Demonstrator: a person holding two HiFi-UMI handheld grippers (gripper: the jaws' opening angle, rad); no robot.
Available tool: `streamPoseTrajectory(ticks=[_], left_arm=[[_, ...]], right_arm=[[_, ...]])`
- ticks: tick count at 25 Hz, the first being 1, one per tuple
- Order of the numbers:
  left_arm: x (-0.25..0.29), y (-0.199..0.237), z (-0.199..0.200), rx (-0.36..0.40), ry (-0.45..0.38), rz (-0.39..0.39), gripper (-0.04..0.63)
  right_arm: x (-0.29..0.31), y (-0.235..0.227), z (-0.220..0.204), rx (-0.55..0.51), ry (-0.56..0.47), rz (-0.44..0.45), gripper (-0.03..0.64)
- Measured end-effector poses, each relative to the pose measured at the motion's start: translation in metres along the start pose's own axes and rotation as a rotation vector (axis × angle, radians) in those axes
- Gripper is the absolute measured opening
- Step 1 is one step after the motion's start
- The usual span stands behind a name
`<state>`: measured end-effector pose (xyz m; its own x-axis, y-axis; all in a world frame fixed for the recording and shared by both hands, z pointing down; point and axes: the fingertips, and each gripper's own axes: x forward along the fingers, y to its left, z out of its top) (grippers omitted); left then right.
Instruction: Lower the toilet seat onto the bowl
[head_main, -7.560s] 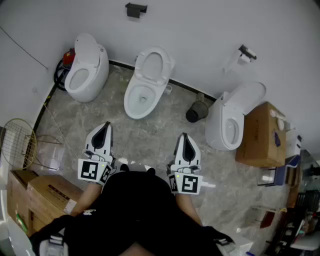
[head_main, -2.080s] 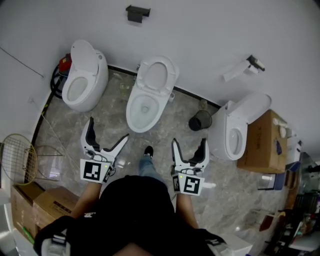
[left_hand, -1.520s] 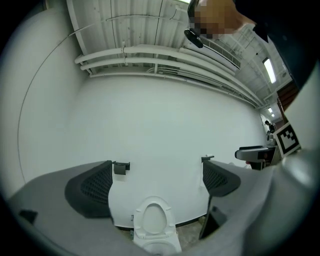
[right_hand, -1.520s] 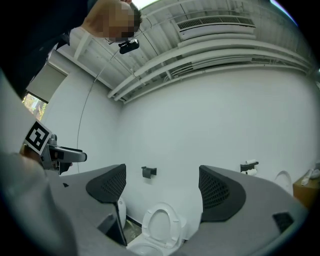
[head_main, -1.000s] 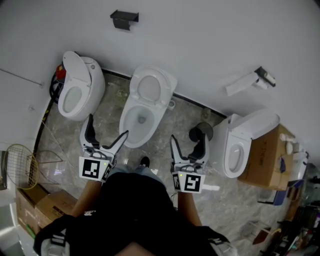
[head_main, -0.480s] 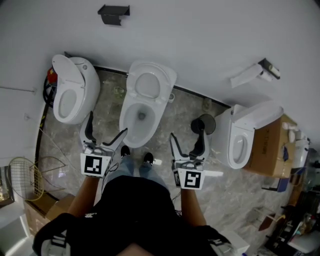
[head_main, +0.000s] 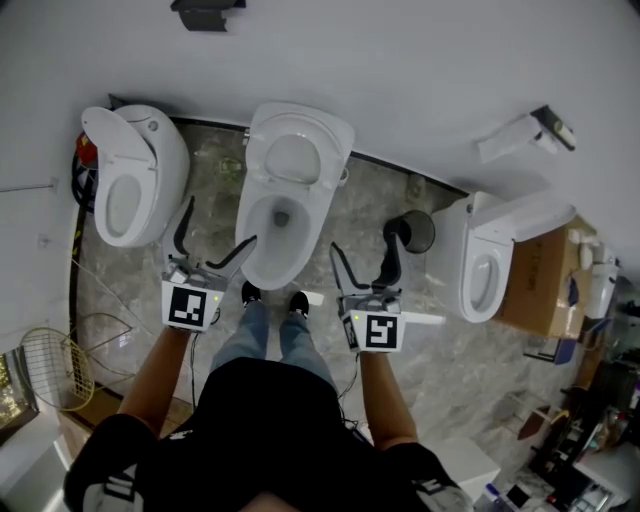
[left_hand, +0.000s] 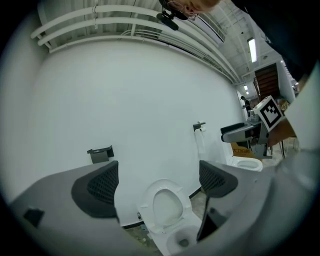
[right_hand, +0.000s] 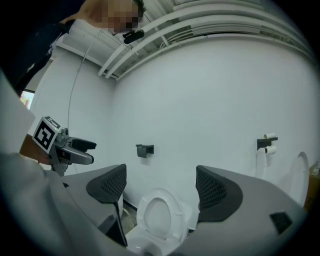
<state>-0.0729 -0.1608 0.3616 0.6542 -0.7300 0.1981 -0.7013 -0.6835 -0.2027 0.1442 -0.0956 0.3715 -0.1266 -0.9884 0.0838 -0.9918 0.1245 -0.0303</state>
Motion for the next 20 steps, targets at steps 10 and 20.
streamPoseTrajectory(ticks=[10,20], left_arm=[[0.062,0.014,-0.035,0.011,0.036,-0.068,0.503],[0.117,0.021,-0.074,0.042,0.039,-0.173,0.497]], right_arm=[[0.068,-0.007,-0.046,-0.072,0.095,0.03,0.442],[0.126,-0.025,-0.102,-0.11,0.162,0.032,0.439]])
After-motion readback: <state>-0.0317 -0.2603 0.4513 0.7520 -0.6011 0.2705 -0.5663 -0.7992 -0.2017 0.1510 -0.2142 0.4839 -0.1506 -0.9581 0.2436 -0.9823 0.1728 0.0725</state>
